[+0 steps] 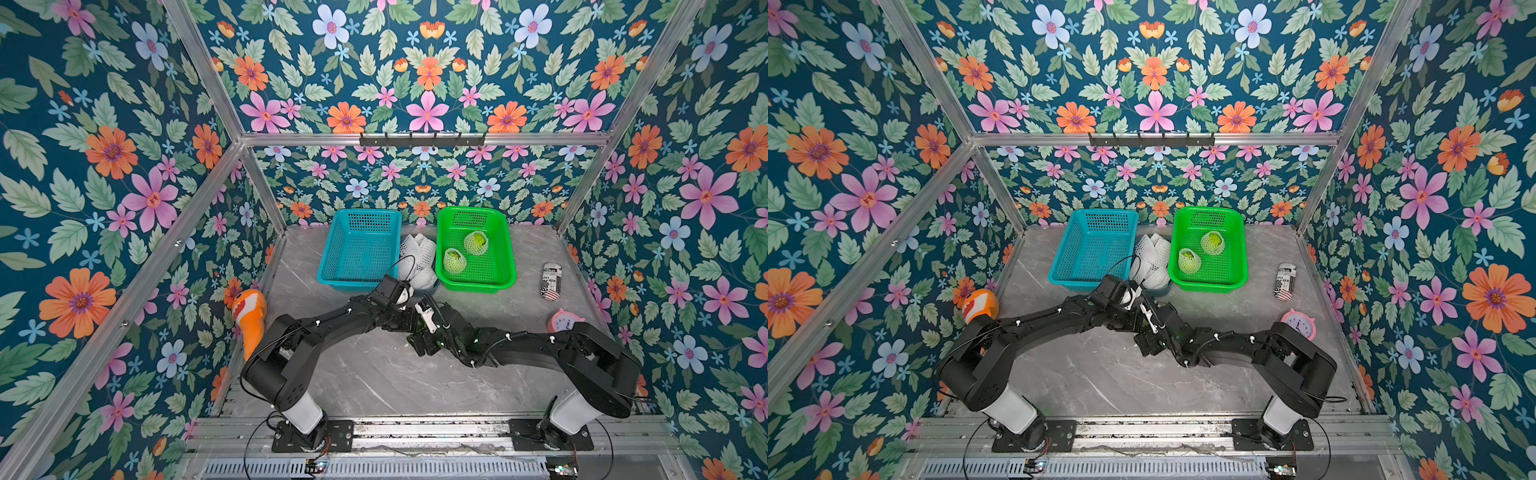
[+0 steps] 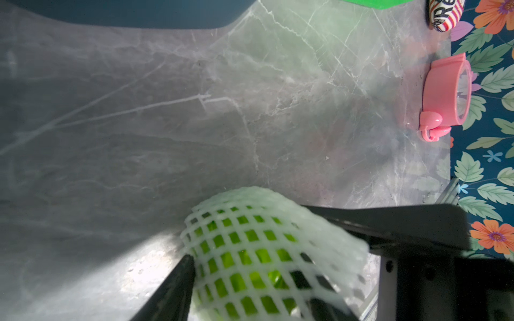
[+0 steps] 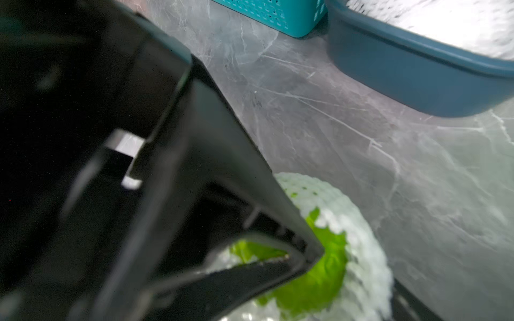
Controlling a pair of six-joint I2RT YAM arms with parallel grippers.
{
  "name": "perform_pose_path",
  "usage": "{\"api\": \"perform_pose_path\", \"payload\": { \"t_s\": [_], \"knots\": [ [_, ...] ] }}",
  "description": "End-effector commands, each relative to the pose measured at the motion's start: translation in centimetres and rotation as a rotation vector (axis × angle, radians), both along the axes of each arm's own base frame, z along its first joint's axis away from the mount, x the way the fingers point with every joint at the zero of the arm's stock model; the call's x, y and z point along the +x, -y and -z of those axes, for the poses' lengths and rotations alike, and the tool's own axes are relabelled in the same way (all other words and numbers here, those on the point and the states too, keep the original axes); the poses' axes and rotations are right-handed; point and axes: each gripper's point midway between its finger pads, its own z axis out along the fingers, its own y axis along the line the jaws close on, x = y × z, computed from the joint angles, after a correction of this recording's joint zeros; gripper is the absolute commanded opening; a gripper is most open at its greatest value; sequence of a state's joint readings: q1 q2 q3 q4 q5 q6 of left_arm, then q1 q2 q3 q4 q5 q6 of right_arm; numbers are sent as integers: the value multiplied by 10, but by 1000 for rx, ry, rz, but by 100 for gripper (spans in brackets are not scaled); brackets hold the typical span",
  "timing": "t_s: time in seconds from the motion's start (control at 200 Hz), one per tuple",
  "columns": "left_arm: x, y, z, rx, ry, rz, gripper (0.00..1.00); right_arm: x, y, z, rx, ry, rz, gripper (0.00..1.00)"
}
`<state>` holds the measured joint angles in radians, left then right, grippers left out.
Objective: Sleeve custard apples in foam nets
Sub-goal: Put on the foam net on the custard apple, then pick up the custard apple from the center of the board.
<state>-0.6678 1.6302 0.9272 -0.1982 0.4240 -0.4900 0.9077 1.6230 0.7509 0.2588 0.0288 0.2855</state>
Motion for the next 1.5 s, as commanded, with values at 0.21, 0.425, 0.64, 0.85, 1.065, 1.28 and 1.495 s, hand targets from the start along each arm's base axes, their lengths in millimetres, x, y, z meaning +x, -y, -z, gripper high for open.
{"api": "perform_pose_path", "payload": {
  "t_s": [0.21,0.425,0.64,0.85,1.065,1.28,1.495],
  "knots": [
    [-4,0,1,2,-10,17,60,4,-5,15,-20,-11,2,84],
    [-4,1,-1,-7,-10,17,60,6,-6,20,-33,-30,9,82],
    [0,0,-10,-32,4,3,64,4,-7,20,-29,-57,5,78],
    [11,-10,-34,-74,44,-32,68,-1,-2,20,-32,-79,8,77],
    [17,-19,-43,-100,56,-58,69,-3,4,20,-13,-112,22,77],
    [16,-14,-42,-133,30,-42,69,-7,-1,18,9,-124,-8,77],
    [31,-30,-56,-169,88,-135,69,-3,3,-10,114,-134,24,76]
  ]
}}
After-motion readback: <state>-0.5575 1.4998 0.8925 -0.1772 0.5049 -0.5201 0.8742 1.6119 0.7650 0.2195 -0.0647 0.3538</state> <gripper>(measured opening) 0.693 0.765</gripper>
